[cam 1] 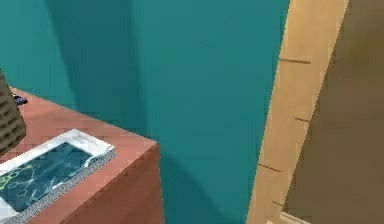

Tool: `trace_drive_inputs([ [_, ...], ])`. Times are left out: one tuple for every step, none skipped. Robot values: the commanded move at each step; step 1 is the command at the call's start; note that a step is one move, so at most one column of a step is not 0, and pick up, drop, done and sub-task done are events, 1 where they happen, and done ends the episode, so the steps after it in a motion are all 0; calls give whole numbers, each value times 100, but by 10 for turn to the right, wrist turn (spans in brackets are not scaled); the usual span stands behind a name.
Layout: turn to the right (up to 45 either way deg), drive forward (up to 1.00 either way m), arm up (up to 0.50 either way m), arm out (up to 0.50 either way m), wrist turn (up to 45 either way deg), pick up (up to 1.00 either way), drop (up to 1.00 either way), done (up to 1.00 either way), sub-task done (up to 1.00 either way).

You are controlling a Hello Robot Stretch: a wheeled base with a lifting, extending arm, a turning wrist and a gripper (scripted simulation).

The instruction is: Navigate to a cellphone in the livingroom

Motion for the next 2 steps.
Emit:
trace_drive_inputs([
  [450, 0, 0, 0, 0, 0, 0, 0, 0],
  [450, 0, 0, 0, 0, 0, 0, 0, 0],
])
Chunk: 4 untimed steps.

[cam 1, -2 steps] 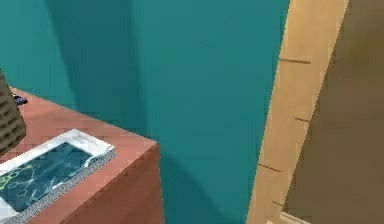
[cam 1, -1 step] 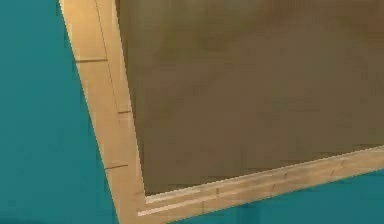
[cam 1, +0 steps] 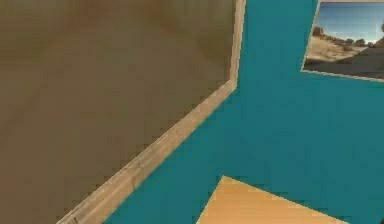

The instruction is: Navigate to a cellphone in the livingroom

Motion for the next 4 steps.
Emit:
trace_drive_inputs([
  [450, 0, 0, 0, 0, 0, 0, 0, 0],
  [240, 0, 0, 0, 0, 0, 0, 0, 0],
  [0, 100, 0, 0, 0, 0, 0, 0, 0],
  [0, 55, 0, 0, 0, 0, 0, 0, 0],
])
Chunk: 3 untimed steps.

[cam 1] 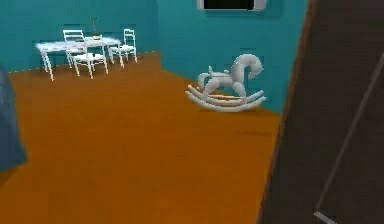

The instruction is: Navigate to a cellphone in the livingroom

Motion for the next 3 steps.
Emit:
trace_drive_inputs([
  [330, 0, 0, 0, 0, 0, 0, 0, 0],
  [0, 5, 0, 0, 0, 0, 0, 0, 0],
  [-450, 0, 0, 0, 0, 0, 0, 0, 0],
])
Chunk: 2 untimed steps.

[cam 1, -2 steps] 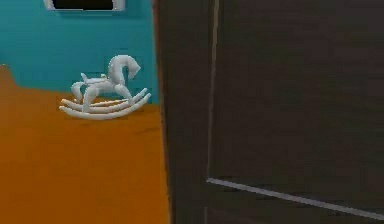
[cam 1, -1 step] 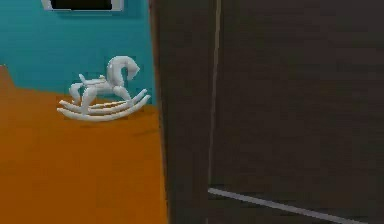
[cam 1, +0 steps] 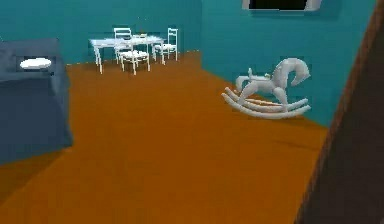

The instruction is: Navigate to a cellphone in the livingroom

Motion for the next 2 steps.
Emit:
trace_drive_inputs([
  [-270, 0, 0, 0, 0, 0, 0, 0, 0],
  [0, 45, 0, 0, 0, 0, 0, 0, 0],
])
